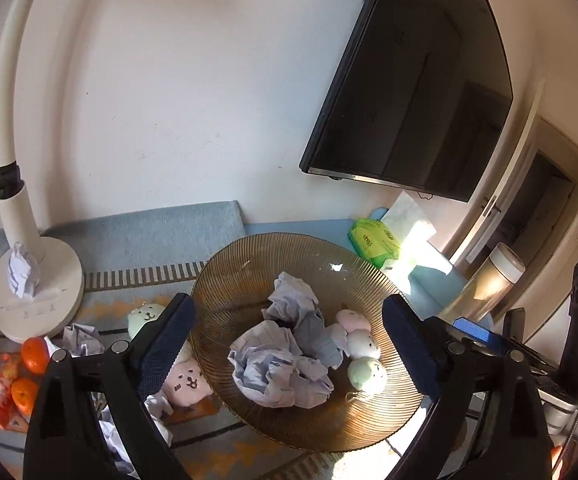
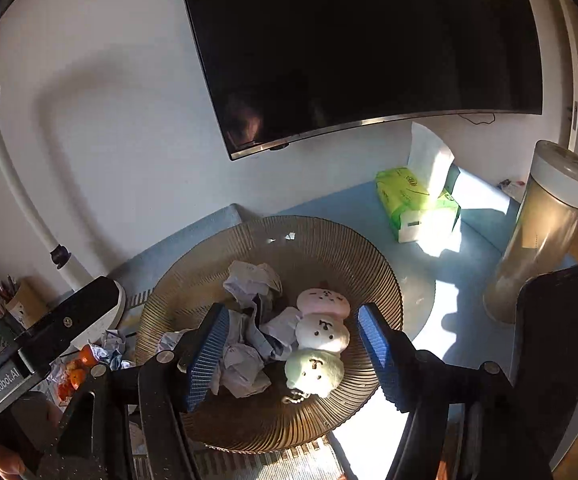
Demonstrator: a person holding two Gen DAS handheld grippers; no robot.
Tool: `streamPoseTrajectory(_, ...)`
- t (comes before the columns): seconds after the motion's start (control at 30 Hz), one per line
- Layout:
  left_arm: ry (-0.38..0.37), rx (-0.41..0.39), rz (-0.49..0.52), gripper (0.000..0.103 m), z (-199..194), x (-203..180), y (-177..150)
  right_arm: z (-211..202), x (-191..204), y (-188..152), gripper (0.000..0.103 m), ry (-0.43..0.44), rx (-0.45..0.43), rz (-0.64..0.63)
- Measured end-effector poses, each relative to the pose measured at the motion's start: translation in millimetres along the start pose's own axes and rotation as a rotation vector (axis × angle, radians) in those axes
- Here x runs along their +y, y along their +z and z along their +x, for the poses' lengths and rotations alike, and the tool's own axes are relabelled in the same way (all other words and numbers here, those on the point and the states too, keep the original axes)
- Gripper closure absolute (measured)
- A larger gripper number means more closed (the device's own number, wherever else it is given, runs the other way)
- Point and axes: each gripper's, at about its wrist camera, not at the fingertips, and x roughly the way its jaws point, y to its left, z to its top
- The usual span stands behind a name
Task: Organize objects
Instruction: 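Carry the plush and paper ball over the gold bowl and open both grippers, then move both open grippers back toward the remaining items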
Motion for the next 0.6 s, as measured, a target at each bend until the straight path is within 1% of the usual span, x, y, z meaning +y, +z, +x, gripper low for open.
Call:
streamPoseTrajectory(0.17, 0.016, -0.025, -0.016, 0.008, -42, 12, -3, -22, 22, -13, 0.037, 0.054, 0.011, -0.03)
streamPoseTrajectory(0.3, 0.048, -0.096, -0.027, 0.008, -97, 25, -4, -54, 54, -20, 0.037, 0.124, -0.013, -0.068)
streamPoseTrajectory(0.37, 0.086, -0.15, -0.022, 0.007, -132, 35, -5, -70, 73, -25, 0.037, 0.167, -0.03, -0.092)
streamPoseTrajectory(0.4, 0.107, -0.178, -0.023, 0.002, -151, 41, -8, -77, 82, -28, 0.037, 0.193, -0.036, -0.104)
streamPoseTrajectory(0.43, 0.132, -0.208, -0.03, 0.0, -171, 49, -11, -82, 92, -33, 0.037, 0.216, -0.043, -0.118)
streamPoseTrajectory(0.47, 0.158, -0.235, -0.04, 0.0, -188, 58, -16, -84, 101, -38, 0.036, 0.233, -0.047, -0.132)
streamPoseTrajectory(0.53, 0.214, -0.262, -0.075, 0.001, -218, 82, -26, -85, 119, -53, 0.036, 0.259, -0.036, -0.156)
streamPoseTrajectory(0.6, 0.292, -0.264, -0.125, 0.0, -236, 108, -42, -78, 133, -70, 0.036, 0.288, -0.009, -0.168)
